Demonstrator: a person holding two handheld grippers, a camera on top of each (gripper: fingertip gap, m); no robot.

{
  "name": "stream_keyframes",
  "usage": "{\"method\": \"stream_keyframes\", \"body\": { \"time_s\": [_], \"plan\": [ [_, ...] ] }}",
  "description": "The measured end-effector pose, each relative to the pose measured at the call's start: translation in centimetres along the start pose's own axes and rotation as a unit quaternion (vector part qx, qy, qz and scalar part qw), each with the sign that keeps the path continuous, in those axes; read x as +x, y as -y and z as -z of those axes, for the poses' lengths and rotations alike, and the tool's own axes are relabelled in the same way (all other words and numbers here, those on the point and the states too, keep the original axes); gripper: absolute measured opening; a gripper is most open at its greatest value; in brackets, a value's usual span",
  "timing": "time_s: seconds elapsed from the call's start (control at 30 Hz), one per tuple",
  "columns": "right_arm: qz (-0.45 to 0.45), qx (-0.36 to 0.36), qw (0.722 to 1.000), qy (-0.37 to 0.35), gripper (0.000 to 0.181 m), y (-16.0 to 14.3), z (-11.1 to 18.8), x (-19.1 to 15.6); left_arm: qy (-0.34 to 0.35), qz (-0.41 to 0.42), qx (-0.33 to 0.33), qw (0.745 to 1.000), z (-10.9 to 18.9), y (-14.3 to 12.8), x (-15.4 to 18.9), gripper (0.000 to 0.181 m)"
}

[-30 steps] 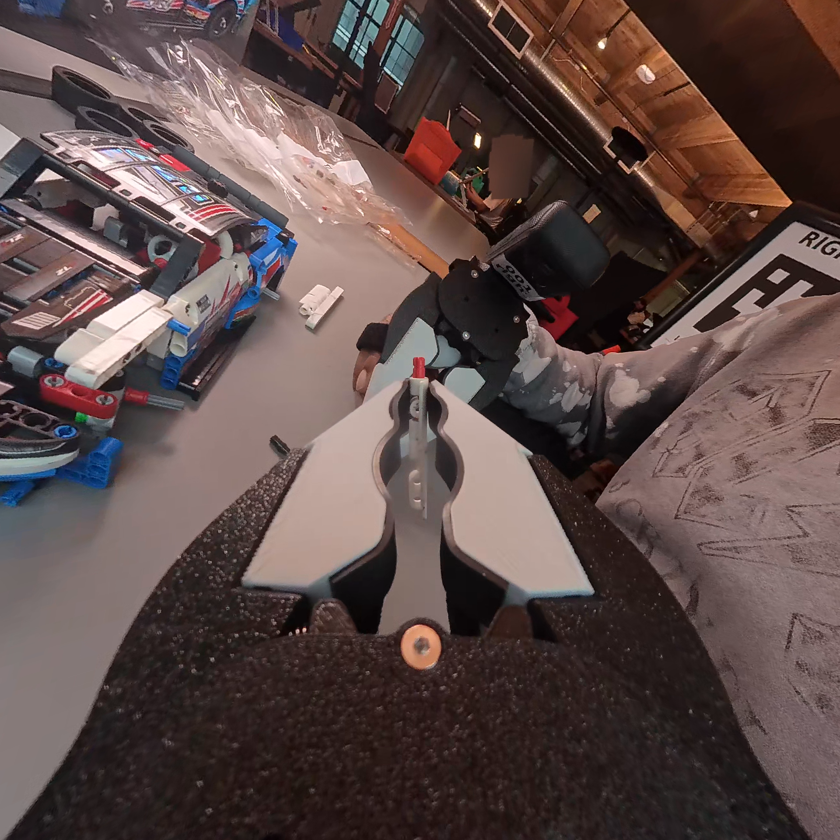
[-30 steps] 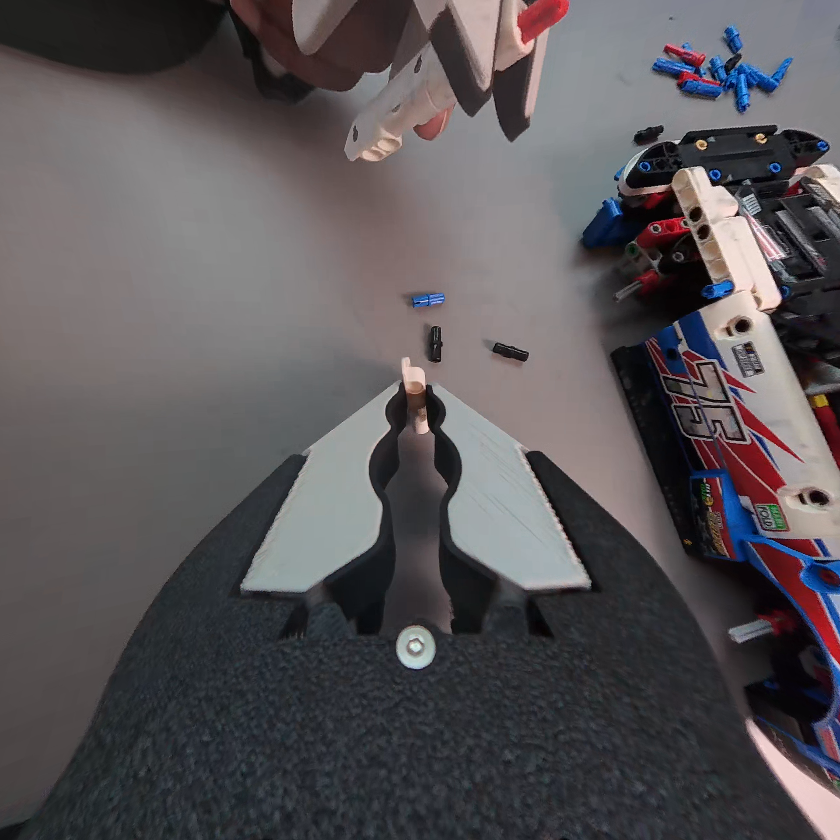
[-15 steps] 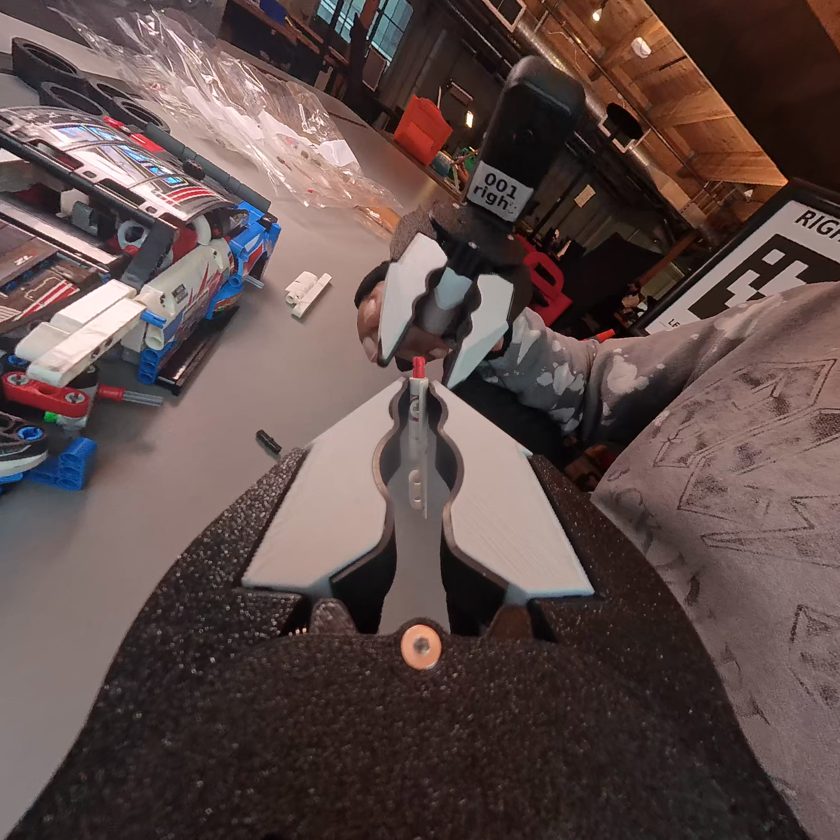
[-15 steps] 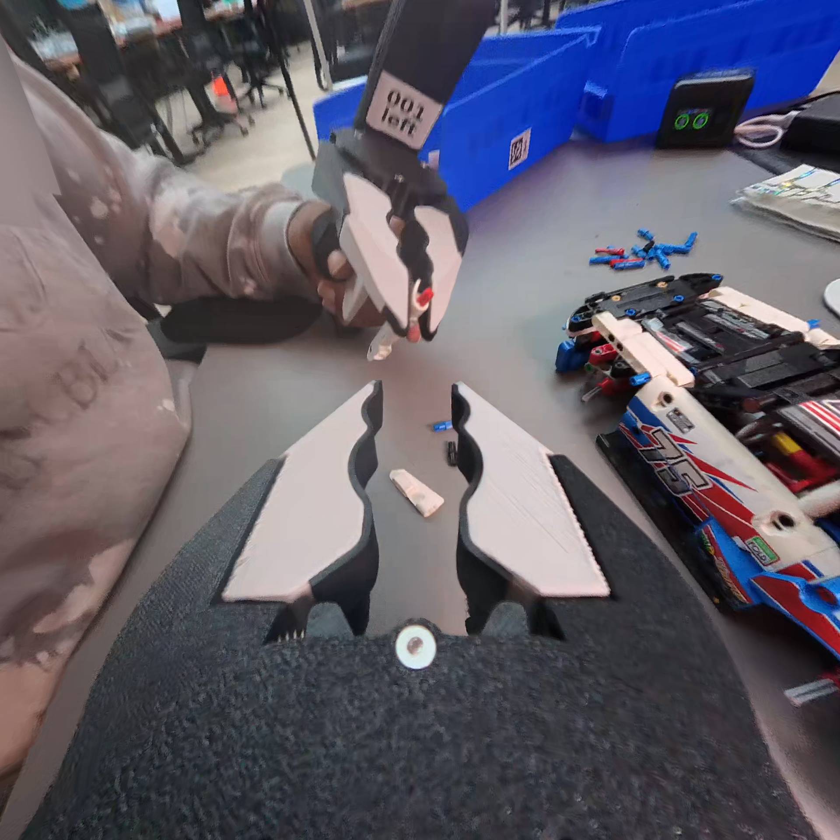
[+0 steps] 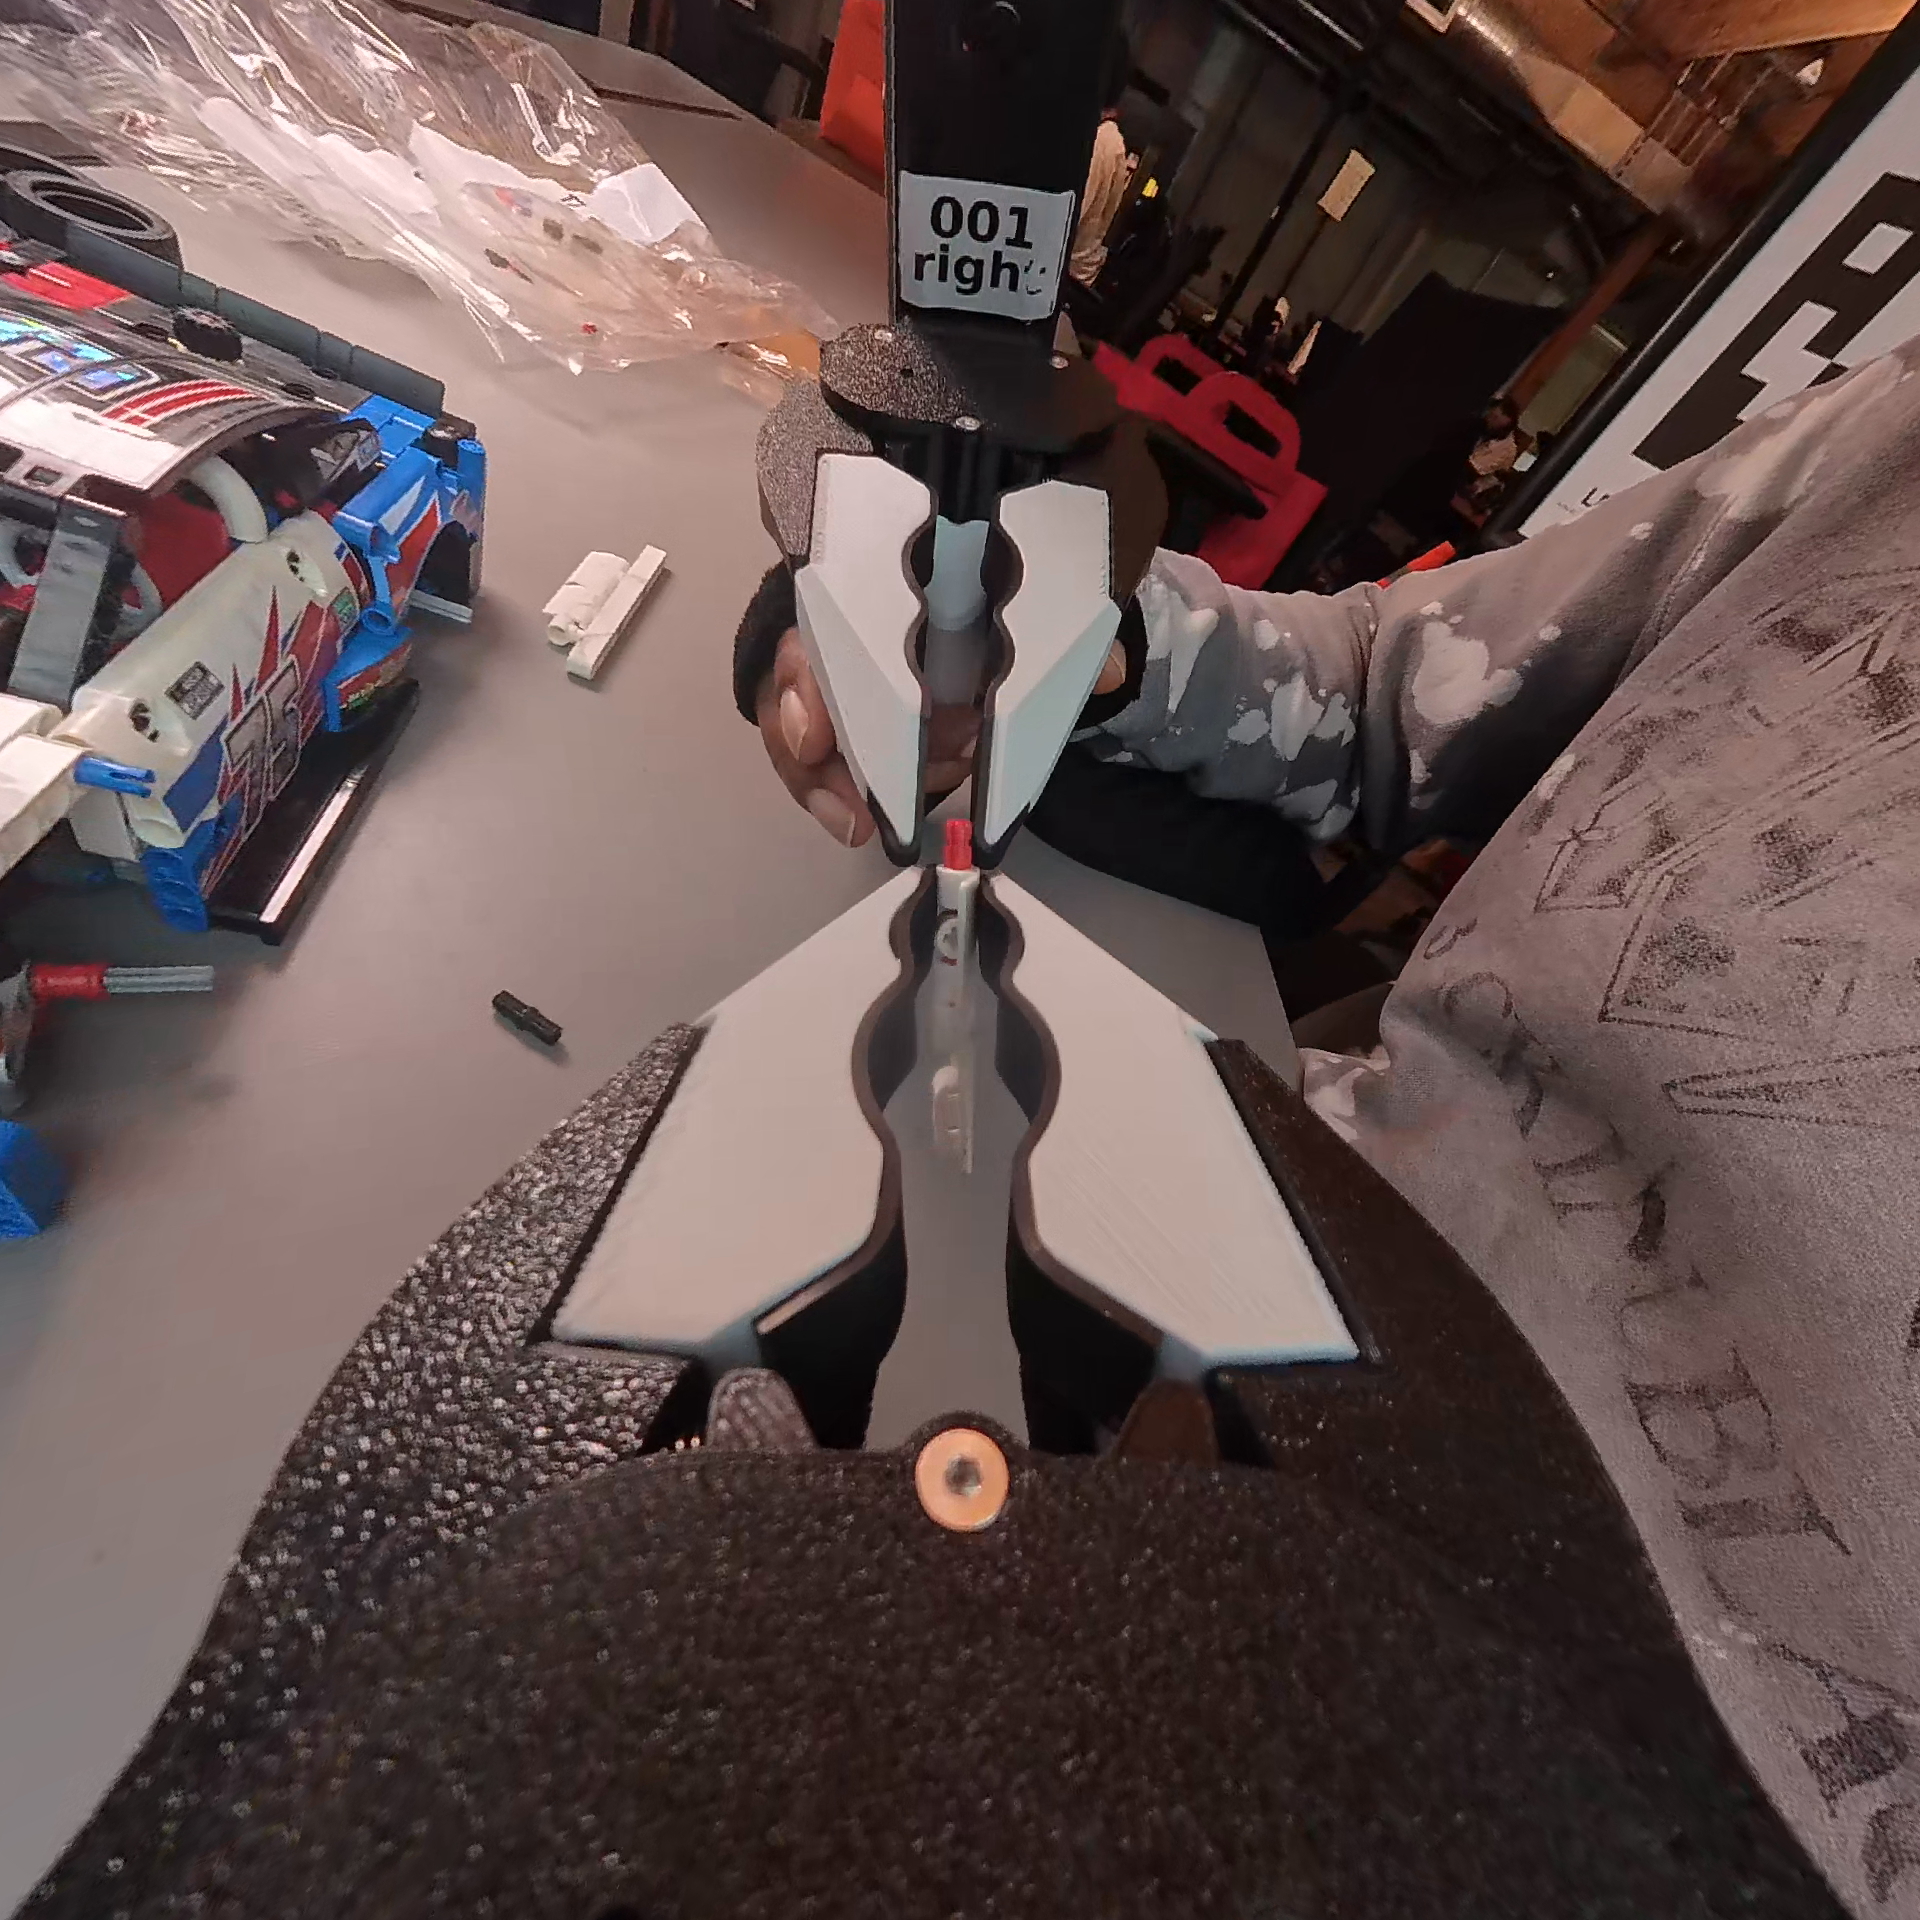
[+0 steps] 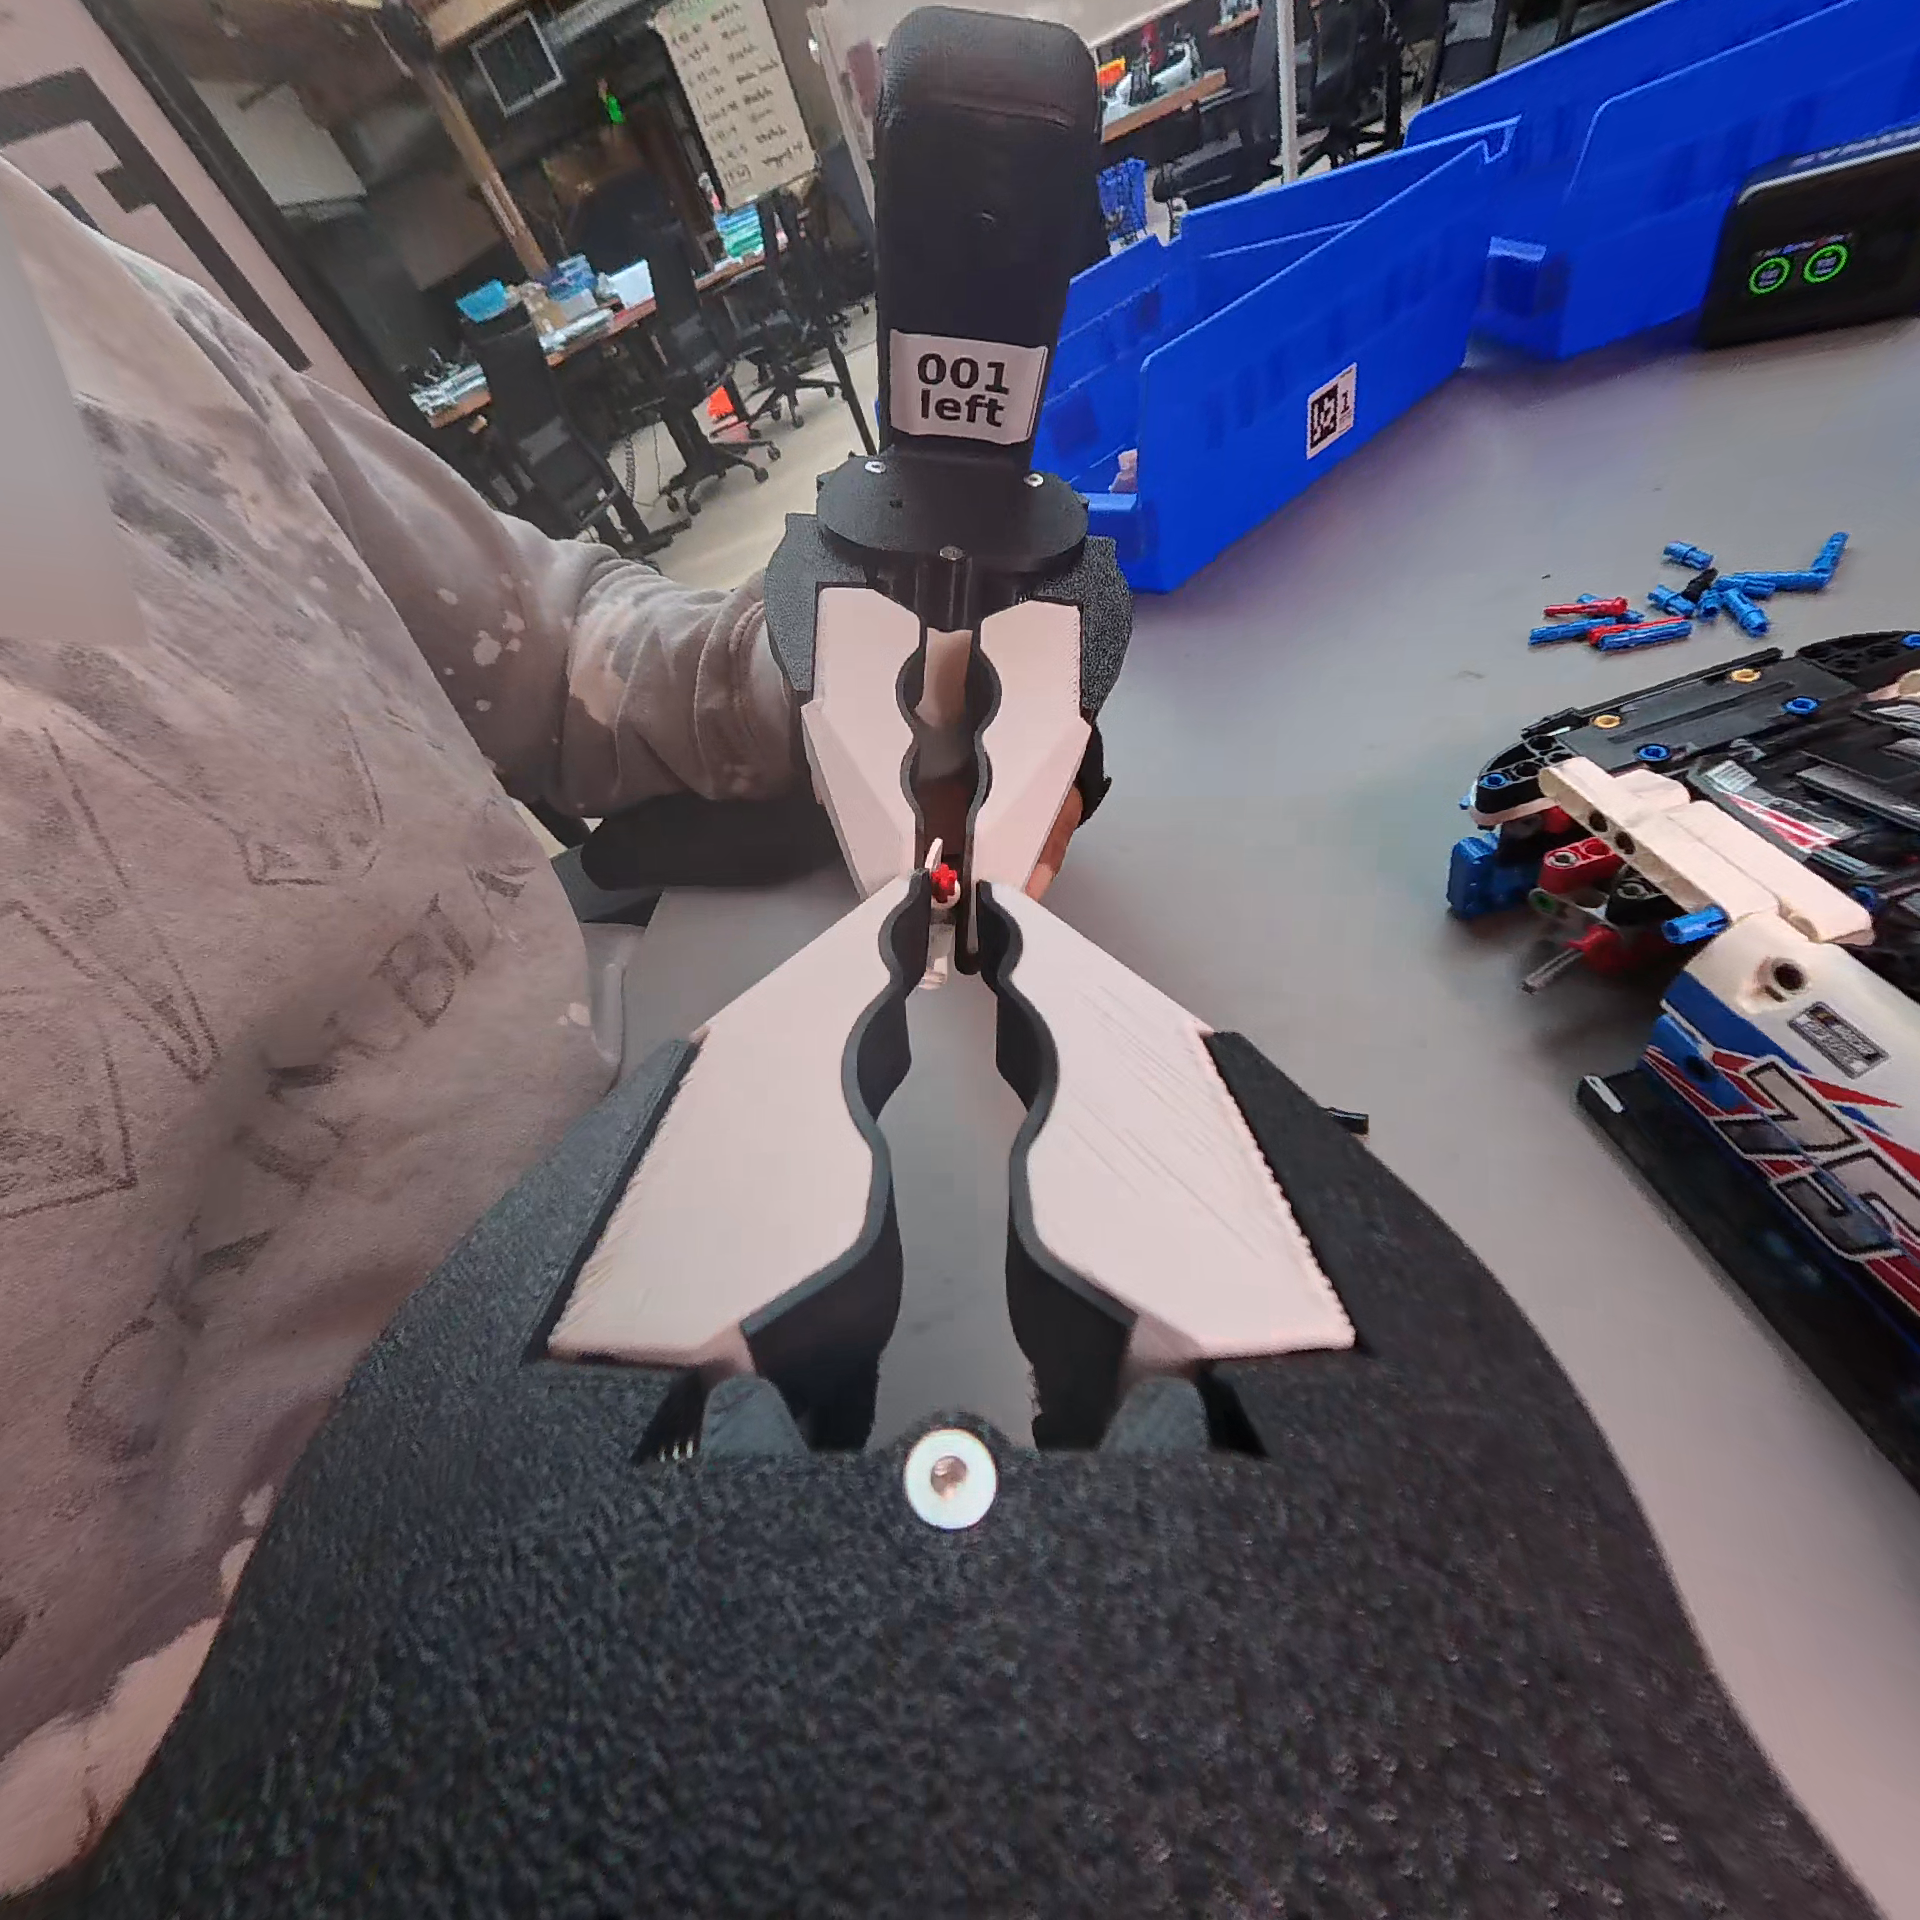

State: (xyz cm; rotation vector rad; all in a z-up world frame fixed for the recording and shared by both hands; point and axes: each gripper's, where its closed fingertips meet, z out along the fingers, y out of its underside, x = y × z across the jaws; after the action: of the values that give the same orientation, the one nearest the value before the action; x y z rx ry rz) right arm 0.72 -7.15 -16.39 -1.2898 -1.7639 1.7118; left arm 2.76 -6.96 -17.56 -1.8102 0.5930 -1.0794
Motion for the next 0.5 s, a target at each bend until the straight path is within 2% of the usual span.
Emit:
{"method": "stream_keyframes", "body": {
  "time_s": [0.5],
  "plan": [
    [0.055, -0.031, 0.998, -0.002, 0.004, -1.1, -0.4, -0.7, -0.009, -0.002, -0.047, 0.999, -0.4, -1.5, 0.4, 0.005]
  ]
}}
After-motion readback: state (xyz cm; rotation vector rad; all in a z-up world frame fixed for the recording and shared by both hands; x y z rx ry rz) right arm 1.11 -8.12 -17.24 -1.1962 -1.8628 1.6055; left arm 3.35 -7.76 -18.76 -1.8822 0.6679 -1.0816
